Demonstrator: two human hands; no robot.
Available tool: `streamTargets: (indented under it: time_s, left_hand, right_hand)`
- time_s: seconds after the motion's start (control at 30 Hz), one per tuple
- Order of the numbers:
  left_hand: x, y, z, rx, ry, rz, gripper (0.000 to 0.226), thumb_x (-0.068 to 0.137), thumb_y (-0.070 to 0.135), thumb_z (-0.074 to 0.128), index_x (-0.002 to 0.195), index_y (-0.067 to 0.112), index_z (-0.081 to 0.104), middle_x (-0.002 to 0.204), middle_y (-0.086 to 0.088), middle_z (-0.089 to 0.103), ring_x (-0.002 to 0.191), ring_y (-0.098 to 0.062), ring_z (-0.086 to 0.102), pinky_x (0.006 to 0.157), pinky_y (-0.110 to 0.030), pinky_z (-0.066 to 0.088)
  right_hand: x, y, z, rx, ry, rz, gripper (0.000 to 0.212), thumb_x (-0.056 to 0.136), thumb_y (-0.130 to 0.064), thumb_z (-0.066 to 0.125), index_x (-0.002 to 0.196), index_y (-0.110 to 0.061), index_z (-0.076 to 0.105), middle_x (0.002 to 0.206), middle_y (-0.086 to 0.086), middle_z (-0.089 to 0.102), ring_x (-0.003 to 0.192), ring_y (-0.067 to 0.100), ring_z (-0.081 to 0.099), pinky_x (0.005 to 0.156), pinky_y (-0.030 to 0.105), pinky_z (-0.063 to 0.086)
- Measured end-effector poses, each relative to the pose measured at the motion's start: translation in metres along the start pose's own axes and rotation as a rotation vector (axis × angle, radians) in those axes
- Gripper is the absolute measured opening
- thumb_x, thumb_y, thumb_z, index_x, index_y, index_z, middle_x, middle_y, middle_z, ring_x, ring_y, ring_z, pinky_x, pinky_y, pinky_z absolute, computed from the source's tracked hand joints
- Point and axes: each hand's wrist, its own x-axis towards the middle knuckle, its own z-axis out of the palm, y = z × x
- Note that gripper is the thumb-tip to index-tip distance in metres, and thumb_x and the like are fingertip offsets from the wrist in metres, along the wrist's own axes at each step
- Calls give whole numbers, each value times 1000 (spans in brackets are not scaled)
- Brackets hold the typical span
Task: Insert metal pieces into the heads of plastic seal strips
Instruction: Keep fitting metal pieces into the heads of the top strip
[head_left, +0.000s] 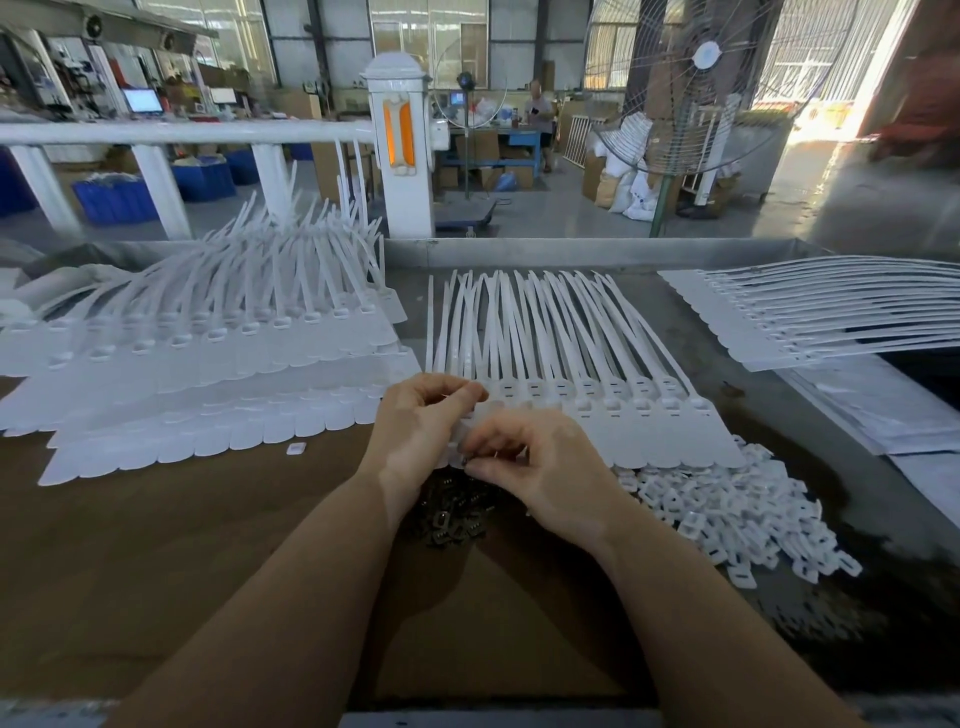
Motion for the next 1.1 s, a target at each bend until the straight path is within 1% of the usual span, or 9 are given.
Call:
streamTargets:
  time_s: [0.07,0.17,0.3,0.4,0.57,0.83,0.9,1.0,1.1]
  left_hand:
    - [1,-2,0,-5,4,6,14,85,22,65,85,11,72,93,-14,69,91,-23,64,83,-34,53]
    - [2,-3,0,12,9,22,13,86,22,65,85,12,72,91,-8,69,84,-11,62,69,-15,47]
    - [2,-4,0,14,4,22,14,86,23,64,84,12,72,90,-5,69,84,-8,60,68,-14,43]
    - [3,-5,0,19,5,34,13,86,23,65,83,13,73,88,-4,69,79,-4,59,60,-4,42]
    - [3,-6,0,14,-6,37,12,85,24,66,79,17,73,85,-4,70,85,-14,63,72,-21,45]
    - [3,-5,-1,24,-19,40,11,85,21,65,80,15,73,86,-4,70,90,-18,63,80,-26,49]
    - [2,-5,-2,7,-29,37,11,85,20,66,83,12,73,87,-8,70,90,-21,64,82,-30,51]
    - [0,-5,-2,-1,-50,50,8,84,18,66,84,12,72,90,-9,69,89,-21,65,77,-24,49]
    - [1,-4,-2,43,-97,86,6,82,16,69,78,15,73,94,-5,64,90,-17,63,79,-23,47]
  right_hand:
    - [0,0,0,7,-26,-5,12,79,-10,70,86,-20,70,78,-15,65,77,-3,60,74,8,42]
    - [0,0,0,-2,-74,-10,14,81,-10,67,86,-22,71,78,-20,63,78,-6,58,75,6,39]
    - [-1,0,-1,-12,-104,-8,14,81,-9,68,83,-22,72,72,-23,59,75,-7,56,74,6,38]
    - [0,0,-2,-6,-106,3,13,82,-10,67,84,-22,72,76,-20,63,78,-5,58,77,8,39]
    - [-1,-1,-3,51,-56,23,14,83,-8,64,83,-21,68,77,-16,64,77,-5,58,73,6,40]
    - [-1,-2,-3,51,-83,22,14,84,-6,63,84,-19,69,81,-12,67,79,-3,60,76,7,43]
    - [-1,-2,-3,93,-19,51,13,85,-6,62,85,-16,69,81,-9,67,78,-2,61,75,8,43]
    - [0,-1,-6,179,135,142,16,87,-5,59,91,-19,66,84,-3,69,78,-1,63,72,11,47]
    - [0,-1,-6,125,214,187,18,88,-4,58,91,-21,63,88,-1,69,85,5,64,79,20,50]
